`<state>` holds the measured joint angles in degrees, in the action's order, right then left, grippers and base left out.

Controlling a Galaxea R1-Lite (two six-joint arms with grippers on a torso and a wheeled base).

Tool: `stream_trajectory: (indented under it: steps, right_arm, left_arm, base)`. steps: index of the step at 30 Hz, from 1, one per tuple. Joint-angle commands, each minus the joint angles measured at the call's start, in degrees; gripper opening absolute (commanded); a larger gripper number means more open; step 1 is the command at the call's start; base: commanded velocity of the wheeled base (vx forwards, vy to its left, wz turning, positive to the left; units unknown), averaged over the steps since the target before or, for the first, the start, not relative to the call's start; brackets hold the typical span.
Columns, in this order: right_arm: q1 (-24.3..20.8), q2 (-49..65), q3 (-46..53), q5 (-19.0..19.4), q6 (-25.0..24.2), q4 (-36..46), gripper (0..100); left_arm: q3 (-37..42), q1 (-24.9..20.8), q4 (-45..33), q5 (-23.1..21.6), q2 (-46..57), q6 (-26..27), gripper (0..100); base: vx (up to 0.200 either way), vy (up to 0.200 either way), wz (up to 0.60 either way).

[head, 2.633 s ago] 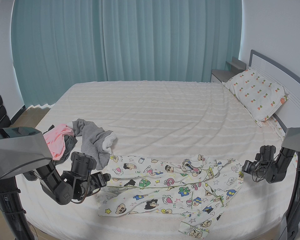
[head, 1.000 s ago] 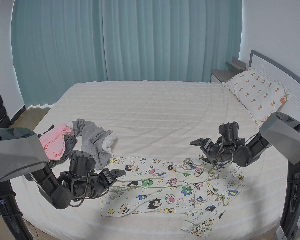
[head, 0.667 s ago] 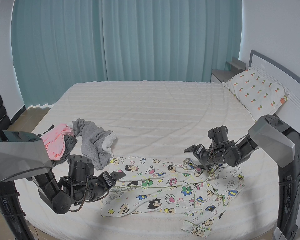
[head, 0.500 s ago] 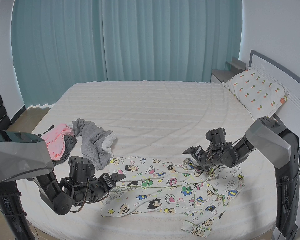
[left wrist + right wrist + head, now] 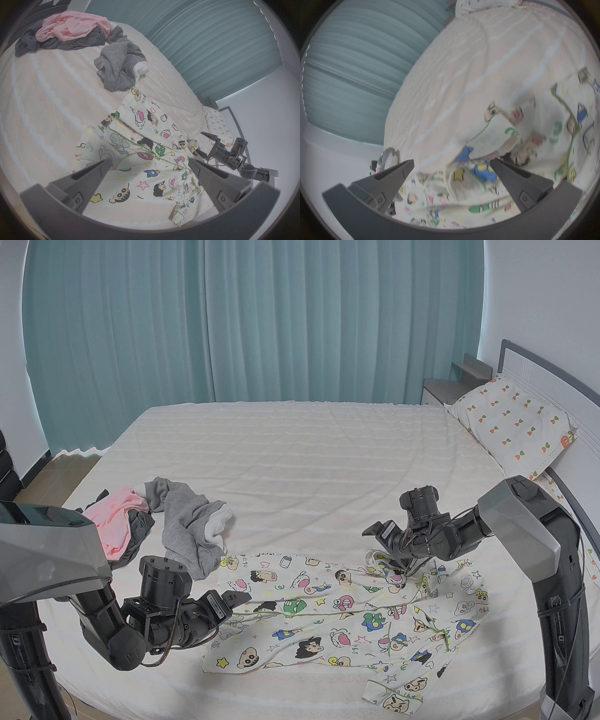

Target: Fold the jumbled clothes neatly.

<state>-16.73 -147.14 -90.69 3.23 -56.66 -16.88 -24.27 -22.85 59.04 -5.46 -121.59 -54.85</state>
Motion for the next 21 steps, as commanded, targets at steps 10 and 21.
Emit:
stream_trajectory:
  steps: [10, 21]
  right_arm:
    - [4.33, -8.07, -11.97, -5.60, 4.45, -17.66, 100]
    - [5.56, -2.01, 6.40, -0.24, 21.24, -17.92, 100]
  left_arm:
    - [-0.07, -0.01, 0.02, 0.19, -0.93, 0.09, 100]
    - [0.01, -0.01, 0.02, 0.19, -0.93, 0.09, 100]
  base:
    - [0.000, 0.000, 0.00]
    - [0.000, 0.000, 0.00]
